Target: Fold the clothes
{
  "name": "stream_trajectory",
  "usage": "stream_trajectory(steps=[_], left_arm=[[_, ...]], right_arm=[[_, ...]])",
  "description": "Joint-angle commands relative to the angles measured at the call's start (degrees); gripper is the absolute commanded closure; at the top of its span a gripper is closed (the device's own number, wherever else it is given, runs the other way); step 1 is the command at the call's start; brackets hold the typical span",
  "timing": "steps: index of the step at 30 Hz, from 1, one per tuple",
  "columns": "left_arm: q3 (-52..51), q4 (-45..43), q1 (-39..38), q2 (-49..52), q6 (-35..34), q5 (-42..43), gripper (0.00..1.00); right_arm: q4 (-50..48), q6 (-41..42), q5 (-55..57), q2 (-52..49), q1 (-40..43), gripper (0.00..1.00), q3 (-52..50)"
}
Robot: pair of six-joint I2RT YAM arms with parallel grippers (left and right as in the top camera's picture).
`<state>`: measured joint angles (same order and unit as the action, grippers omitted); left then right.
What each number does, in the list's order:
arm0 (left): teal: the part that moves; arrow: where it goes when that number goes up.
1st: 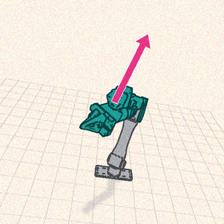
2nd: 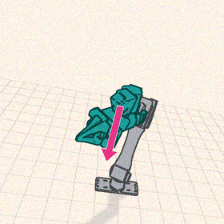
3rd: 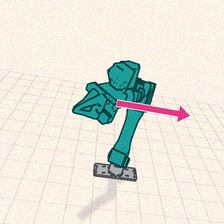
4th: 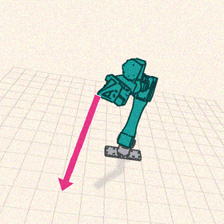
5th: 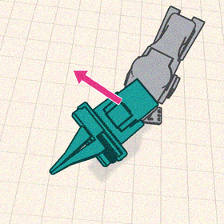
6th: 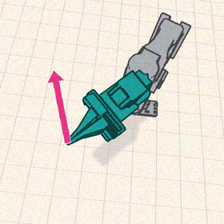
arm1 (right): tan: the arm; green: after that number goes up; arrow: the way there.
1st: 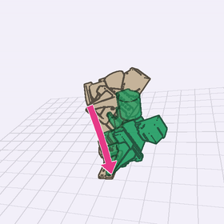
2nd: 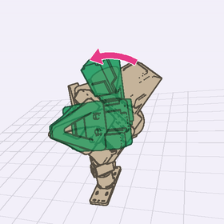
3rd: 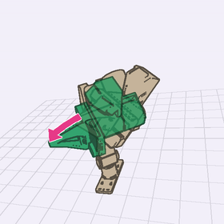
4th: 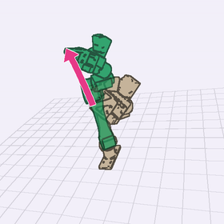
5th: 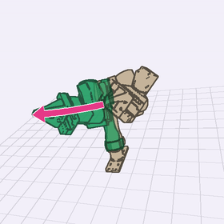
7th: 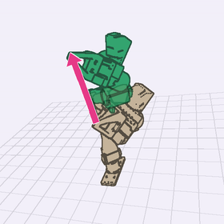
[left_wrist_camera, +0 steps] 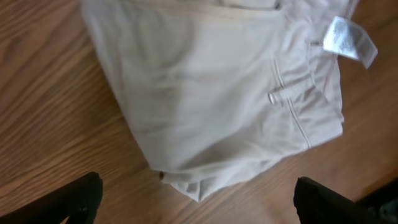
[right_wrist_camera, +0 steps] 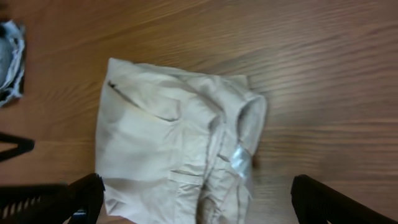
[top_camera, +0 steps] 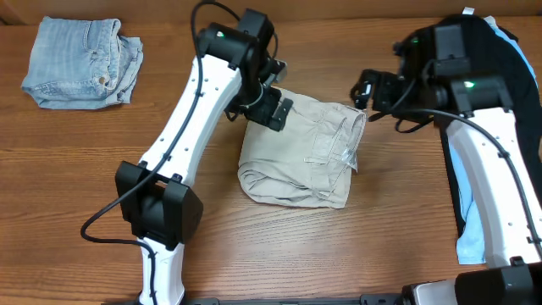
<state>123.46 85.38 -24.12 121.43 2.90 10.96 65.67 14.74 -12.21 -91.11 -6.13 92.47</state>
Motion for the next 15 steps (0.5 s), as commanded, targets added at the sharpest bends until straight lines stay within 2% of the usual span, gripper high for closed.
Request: stream_trajectory(steps=[1,15], left_arm=[[0.0,0.5,-1.6,0.0,3.6,0.9,0.00],[-9.9,-3.9,-7.5,0.0,4.8,0.7,0.00]], right_arm=[[0.9,-0.2,0.8,1.1,2.4,0.00,0.7],[4.8,-3.1,0.7,1.1,8.0,0.00,0.6]])
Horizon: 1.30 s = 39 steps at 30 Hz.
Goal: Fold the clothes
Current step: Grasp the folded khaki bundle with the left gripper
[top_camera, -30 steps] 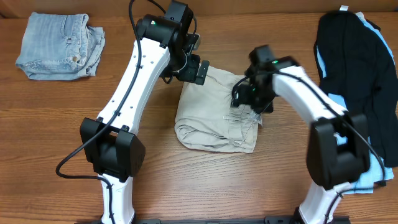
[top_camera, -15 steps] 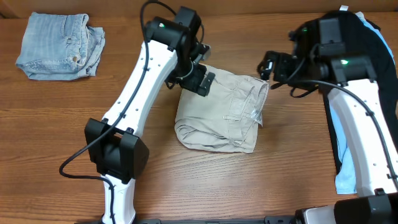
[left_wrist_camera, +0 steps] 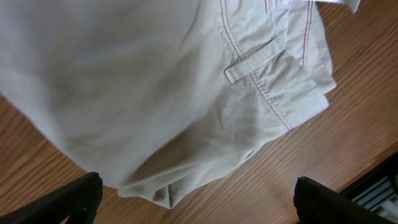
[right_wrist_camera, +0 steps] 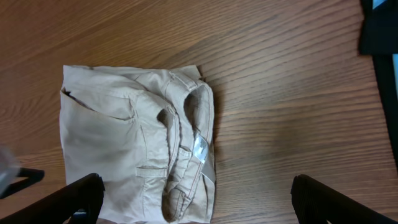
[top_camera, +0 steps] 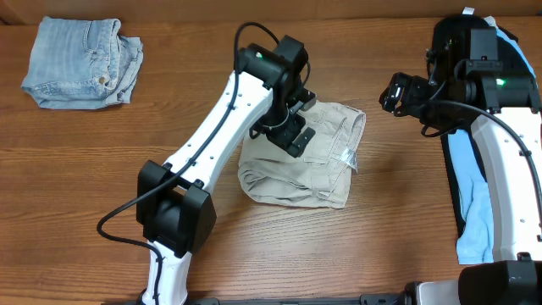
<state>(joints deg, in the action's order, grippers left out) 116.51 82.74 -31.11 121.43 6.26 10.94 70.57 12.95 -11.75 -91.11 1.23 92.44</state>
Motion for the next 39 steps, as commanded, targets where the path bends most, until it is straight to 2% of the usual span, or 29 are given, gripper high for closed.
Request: stream_trajectory(steps=[1,15,25,34,39], left_arm=[[-4.2,-1.9,-0.9,0.0,1.5,0.8,0.00],[-21.0,-16.0,-3.5,0.1,1.5,0.0,0.00],[-33.6,-27.5,-1.1,0.1,1.4,-13.0,0.00],[-35.4,-26.6,6.8,0.1,1.0,-30.9,0.00],[-33.7,-27.5,11.9,0.0,1.5,-33.7,0.00]], right_arm=[[-0.1,-1.3,0.2,1.1,0.7,0.00,0.6],[-0.6,-1.5,0.3,1.1,0.8,0.00,0.6],[-0.6,-1.5,0.3,1.1,0.8,0.00,0.6],[-1.0,-1.4,0.3,1.1,0.8,0.00,0.6],[-1.4,-1.4,0.3,1.1,0.8,0.00,0.5]])
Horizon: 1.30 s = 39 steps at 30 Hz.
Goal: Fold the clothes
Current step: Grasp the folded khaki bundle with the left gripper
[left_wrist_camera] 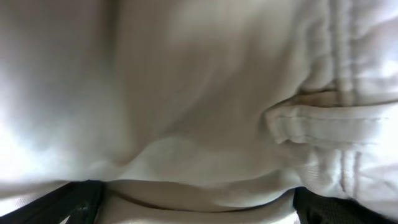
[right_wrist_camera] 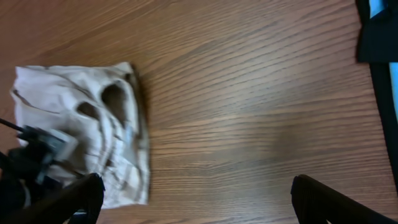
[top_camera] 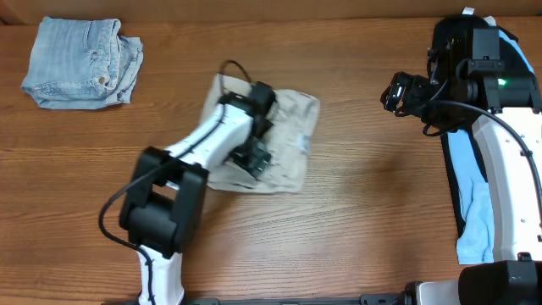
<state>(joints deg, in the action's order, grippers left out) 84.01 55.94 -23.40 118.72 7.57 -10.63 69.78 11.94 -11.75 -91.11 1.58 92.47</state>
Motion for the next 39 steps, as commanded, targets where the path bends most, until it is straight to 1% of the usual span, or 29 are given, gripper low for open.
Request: stream_trajectory(steps=[1,5,7,8,11,12,13,16,18,20,24,26,28,34,39], left_arm=[[0.2,-0.4,4.6,2.8,0.2,-11.7,0.00],[8.6,3.4,3.7,2.4,2.2,-7.0,0.00],[13.9,5.8,2.5,2.3,2.5,-1.6,0.00],[16.2,6.6,1.9,2.3,2.5,2.4,0.00],[20.2,6.2,0.0,2.3,1.8,22.3,0.00],[20.2,4.9,-0.7,2.3,1.8,27.0,0.00],[20.1,3.8,-1.3,2.5,1.4,28.3,0.00],[19.3,1.6,-3.0,3.6,-4.0,22.7,0.00],[19.2,2.4,-3.5,5.2,-7.1,17.8,0.00],[19.2,3.2,-3.6,6.7,-7.8,16.1,0.00],[19.2,4.8,-3.7,9.3,-8.1,16.0,0.00],[19.2,5.7,-3.7,9.8,-9.5,15.4,0.00],[19.2,6.6,-3.7,9.9,-10.9,13.0,0.00],[19.1,10.3,-3.7,10.3,-11.4,8.3,0.00],[14.9,8.9,-4.8,10.4,-11.2,8.2,0.00]], right_arm=[[-0.8,-0.4,0.3,1.0,0.4,0.00,0.5],[-1.3,-0.4,0.1,0.9,0.4,0.00,0.5],[-1.3,-0.4,0.1,0.9,0.4,0.00,0.5],[-1.3,-0.4,0.1,0.9,0.4,0.00,0.5],[-1.5,-0.4,0.2,0.9,0.4,0.00,0.5],[-1.6,-0.4,0.1,0.9,0.4,0.00,0.5],[-1.6,-0.4,0.1,0.9,0.4,0.00,0.5],[-1.7,-0.4,0.1,0.9,0.4,0.00,0.5],[-1.7,-0.5,0.2,0.9,0.4,0.00,0.5],[-1.6,-0.5,0.2,0.9,0.4,0.00,0.5],[-1.6,-0.4,0.2,0.9,0.4,0.00,0.5],[-1.6,-0.4,0.2,0.9,0.4,0.00,0.5],[-1.7,-0.4,0.2,0.9,0.4,0.00,0.5],[-1.8,-0.4,0.2,0.9,0.4,0.00,0.5],[-1.9,-0.4,0.2,0.8,0.4,0.00,0.5]])
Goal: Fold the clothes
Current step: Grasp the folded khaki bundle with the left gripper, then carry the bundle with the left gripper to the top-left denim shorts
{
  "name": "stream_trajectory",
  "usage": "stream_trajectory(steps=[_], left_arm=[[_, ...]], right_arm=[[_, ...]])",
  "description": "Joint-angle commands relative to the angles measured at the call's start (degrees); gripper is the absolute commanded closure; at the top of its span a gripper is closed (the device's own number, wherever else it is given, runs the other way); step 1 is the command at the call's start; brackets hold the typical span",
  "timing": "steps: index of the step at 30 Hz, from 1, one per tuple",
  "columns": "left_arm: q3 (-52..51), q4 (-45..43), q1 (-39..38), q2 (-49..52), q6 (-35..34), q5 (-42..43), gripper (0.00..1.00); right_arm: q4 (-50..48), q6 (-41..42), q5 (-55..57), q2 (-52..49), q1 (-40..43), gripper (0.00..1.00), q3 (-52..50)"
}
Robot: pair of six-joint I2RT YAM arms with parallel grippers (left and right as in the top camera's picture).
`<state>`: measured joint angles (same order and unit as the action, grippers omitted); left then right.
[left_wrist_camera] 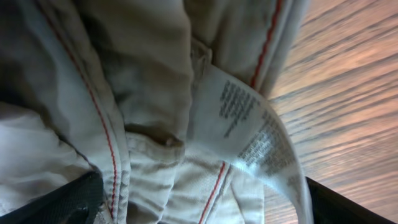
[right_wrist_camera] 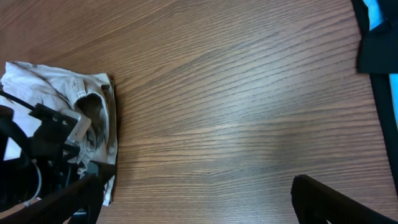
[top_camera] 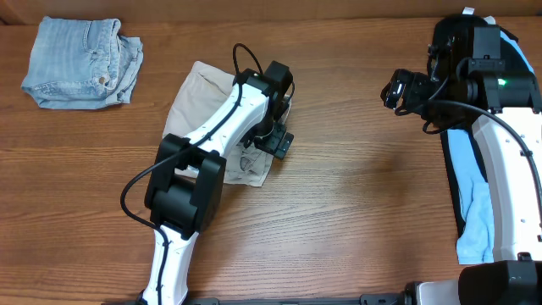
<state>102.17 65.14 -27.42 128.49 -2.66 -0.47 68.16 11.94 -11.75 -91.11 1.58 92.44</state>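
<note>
The beige shorts (top_camera: 207,110) lie rumpled left of the table's middle. In the left wrist view the shorts (left_wrist_camera: 124,74) fill the frame, with red-stitched seams and a white care label (left_wrist_camera: 249,124). My left gripper (top_camera: 275,140) rests on their right edge, jaws wide apart with cloth under them, the left gripper (left_wrist_camera: 199,208) open. My right gripper (top_camera: 394,91) hovers open at the right, far from the shorts; in its own view the right gripper (right_wrist_camera: 205,205) has only bare wood between the fingers, and the shorts (right_wrist_camera: 37,81) lie at far left.
Folded denim (top_camera: 80,61) lies in the back left corner. A pile of black and light blue clothes (top_camera: 470,186) runs along the right edge, with the black garment (right_wrist_camera: 379,37) showing in the right wrist view. The wooden table (top_camera: 356,212) is bare between.
The shorts have shifted further left and look more bunched. My left gripper now sits at their right edge, with the label and bare wood in its view. The right arm has not moved.
The folded shorts lay mid-table, my left gripper above their back left corner and the right gripper near their back right corner. Then the left was over the shorts and the right had drawn back. Then the shorts were left of there under the left gripper, and now further left.
</note>
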Motion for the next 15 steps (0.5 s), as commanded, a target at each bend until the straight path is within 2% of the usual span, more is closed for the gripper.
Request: stream_trajectory(steps=[1,10,12,15], left_arm=[[-4.6,-0.9,-1.0,0.6,-1.0,-2.5,0.00],[-15.5,-11.0,-1.1,0.6,-1.2,-10.5,0.01],[-17.2,-13.2,-1.0,0.6,-1.2,-12.3,0.11],[-17.6,-13.6,-0.9,0.6,-1.2,-13.9,0.35]], right_arm=[[-0.3,-0.4,0.2,0.8,0.4,0.00,0.5],[-0.5,-0.4,0.2,0.5,0.4,0.00,0.5],[-0.4,-0.4,0.2,0.5,0.4,0.00,0.5],[-0.6,-0.4,0.2,0.5,0.4,0.00,0.5]])
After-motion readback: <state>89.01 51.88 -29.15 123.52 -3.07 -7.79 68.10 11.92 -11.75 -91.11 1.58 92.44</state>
